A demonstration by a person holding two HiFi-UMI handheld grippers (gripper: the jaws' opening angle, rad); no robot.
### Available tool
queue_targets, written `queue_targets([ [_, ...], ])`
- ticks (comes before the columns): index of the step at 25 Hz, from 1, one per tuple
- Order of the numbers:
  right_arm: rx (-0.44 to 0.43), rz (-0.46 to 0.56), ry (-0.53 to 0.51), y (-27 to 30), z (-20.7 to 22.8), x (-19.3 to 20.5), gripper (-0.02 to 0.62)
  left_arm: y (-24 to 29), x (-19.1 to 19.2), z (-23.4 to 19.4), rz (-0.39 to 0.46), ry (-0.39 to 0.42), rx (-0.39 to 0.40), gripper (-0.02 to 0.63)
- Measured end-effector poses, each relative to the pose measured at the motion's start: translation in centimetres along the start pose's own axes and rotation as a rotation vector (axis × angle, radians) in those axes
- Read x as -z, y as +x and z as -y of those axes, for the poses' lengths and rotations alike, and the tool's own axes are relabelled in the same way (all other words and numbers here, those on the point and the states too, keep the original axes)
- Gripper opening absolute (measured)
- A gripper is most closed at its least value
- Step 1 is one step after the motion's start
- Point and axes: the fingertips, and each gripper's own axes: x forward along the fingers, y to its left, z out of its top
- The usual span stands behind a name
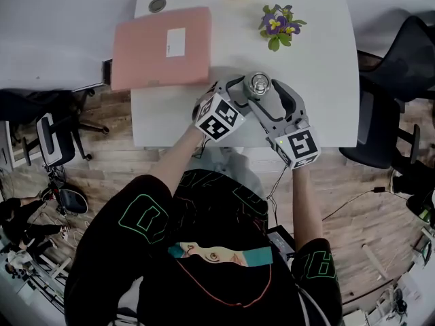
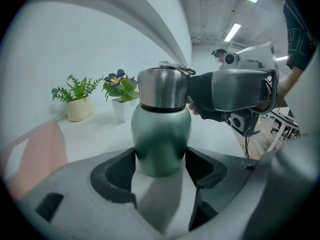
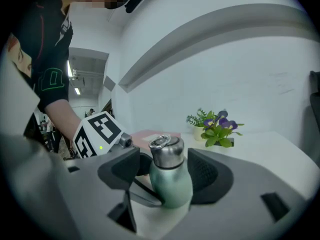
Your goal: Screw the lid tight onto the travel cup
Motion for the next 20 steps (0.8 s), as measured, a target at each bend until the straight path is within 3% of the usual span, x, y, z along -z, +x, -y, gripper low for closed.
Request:
queue_targets([
  [5, -0.082, -0.024, -0.046, -0.3, 0.9, -0.4, 0.301, 0.0, 0.1, 0.1, -0.003, -0.001, 0.003, 0.322],
  [11, -0.272, -0.082, -0.138, 0.6, 0.8, -0.8, 0.287, 0.3, 0.2, -0.1, -0.007, -0.003, 0.006, 0.322],
  [15, -0.369, -0.119, -0.144, 1.1, 0.7, -1.0, 0.262, 0.4, 0.2, -0.1, -0.01, -0.005, 0.009, 0.322],
  [20, -0.347, -0.078, -0.112, 1.0, 0.5, -1.2, 0.242, 0.4, 0.1, -0.1, -0.018, -0.001, 0.011, 0.322],
])
